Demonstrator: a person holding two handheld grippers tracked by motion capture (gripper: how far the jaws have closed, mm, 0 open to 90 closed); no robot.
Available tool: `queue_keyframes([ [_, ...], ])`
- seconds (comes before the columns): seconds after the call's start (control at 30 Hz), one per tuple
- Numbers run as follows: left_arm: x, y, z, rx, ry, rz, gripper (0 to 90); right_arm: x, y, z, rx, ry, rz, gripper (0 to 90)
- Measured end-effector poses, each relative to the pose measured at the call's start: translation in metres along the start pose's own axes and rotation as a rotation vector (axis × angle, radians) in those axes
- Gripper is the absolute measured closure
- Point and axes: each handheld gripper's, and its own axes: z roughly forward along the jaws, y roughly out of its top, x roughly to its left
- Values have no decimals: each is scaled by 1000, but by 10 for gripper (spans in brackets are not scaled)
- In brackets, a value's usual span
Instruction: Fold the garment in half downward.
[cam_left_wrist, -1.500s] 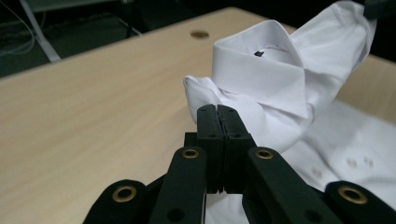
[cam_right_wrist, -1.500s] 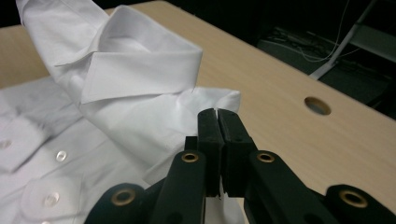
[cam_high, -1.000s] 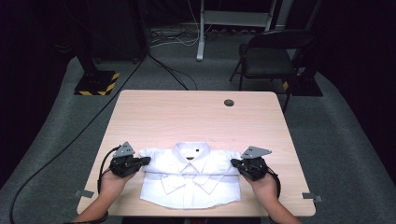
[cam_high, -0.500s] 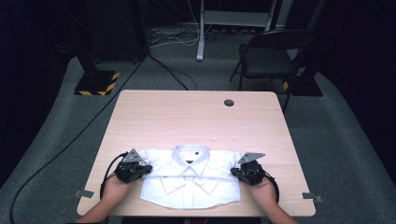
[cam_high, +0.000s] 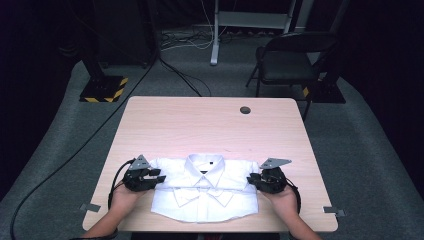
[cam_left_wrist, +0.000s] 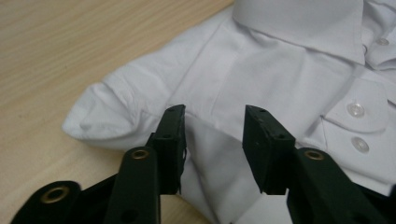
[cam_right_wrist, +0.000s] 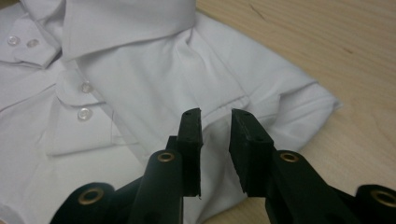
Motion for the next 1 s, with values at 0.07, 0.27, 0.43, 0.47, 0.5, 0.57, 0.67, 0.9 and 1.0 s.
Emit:
queue_keyframes([
  [0.07, 1, 8, 5, -13, -10, 7, 515, -4, 6, 2, -12, 9, -3, 695],
  [0.27, 3, 22, 21, -7, -43, 23, 500, -6, 16, 15, 10, 41, -45, 659],
  [0.43, 4, 27, 35, 13, -70, 24, 517, -8, 25, 29, 26, 54, -69, 652],
  [0.47, 4, 28, 37, 23, -73, 27, 523, -8, 27, 33, 30, 56, -72, 652],
  [0.5, 4, 28, 39, 27, -70, 38, 530, -8, 29, 36, 38, 59, -78, 651],
  [0.57, 4, 27, 41, 39, -82, 46, 546, -9, 34, 44, 59, 63, -95, 650],
  [0.67, 4, 25, 44, 63, -92, 71, 563, -9, 39, 55, 93, 87, -110, 629],
  [0.9, 3, 22, 47, 87, -84, 97, 691, -7, 42, 66, 147, 110, -132, 788],
  [1.0, 0, 24, 46, 80, -84, 109, 808, -4, 45, 63, 148, 117, -158, 859],
])
